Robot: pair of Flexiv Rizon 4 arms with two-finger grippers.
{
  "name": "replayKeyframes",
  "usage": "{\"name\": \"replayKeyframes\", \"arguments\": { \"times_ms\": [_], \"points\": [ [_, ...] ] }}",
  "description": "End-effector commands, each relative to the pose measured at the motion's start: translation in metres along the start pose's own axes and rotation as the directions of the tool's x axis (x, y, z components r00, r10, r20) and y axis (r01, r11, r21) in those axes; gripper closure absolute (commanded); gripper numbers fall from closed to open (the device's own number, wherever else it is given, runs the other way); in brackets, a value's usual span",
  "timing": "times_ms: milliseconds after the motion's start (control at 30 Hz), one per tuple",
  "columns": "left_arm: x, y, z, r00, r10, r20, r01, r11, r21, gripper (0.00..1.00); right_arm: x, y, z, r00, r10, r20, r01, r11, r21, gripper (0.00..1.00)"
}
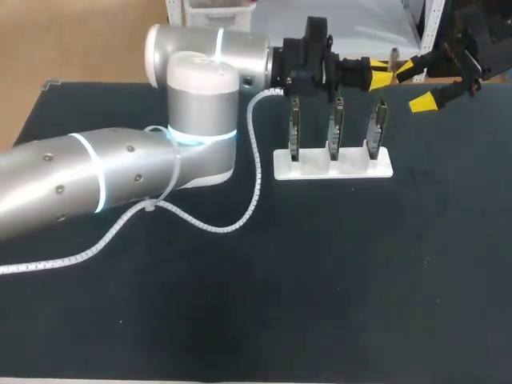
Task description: Pick up the optical module with the left hand, and insert it into the network port with the right hand.
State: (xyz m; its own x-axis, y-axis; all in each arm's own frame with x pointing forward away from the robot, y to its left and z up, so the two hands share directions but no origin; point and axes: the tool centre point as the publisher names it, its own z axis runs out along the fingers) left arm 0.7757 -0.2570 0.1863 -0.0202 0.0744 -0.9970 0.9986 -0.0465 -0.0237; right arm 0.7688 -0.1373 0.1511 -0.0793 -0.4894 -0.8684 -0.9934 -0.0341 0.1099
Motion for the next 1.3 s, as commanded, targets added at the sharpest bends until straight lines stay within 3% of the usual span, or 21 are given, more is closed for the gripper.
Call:
{"name": "replayKeyframes", "arguments": {
  "times_ms": [33, 367, 1300],
  "points": [
    [0.003, -0.001, 0.001, 1.0, 0.0, 0.005, 0.0, 1.0, -0.018, 1.0, 0.0, 0.002, 0.001, 1.0, -0.002, -0.001, 0.002, 1.0, 0.005, 0.0],
    [0.005, -0.006, 0.007, 1.0, 0.006, -0.011, -0.006, 1.0, -0.004, 1.0, 0.0, 0.002, 0.001, 1.0, -0.002, -0.001, 0.002, 1.0, 0.005, 0.0],
    [0.014, -0.006, 0.003, 0.998, 0.0, -0.065, -0.005, 0.997, -0.077, 1.0, 0.0, 0.002, 0.001, 1.0, -0.002, -0.001, 0.002, 1.0, 0.005, 0.0]
  ]
}}
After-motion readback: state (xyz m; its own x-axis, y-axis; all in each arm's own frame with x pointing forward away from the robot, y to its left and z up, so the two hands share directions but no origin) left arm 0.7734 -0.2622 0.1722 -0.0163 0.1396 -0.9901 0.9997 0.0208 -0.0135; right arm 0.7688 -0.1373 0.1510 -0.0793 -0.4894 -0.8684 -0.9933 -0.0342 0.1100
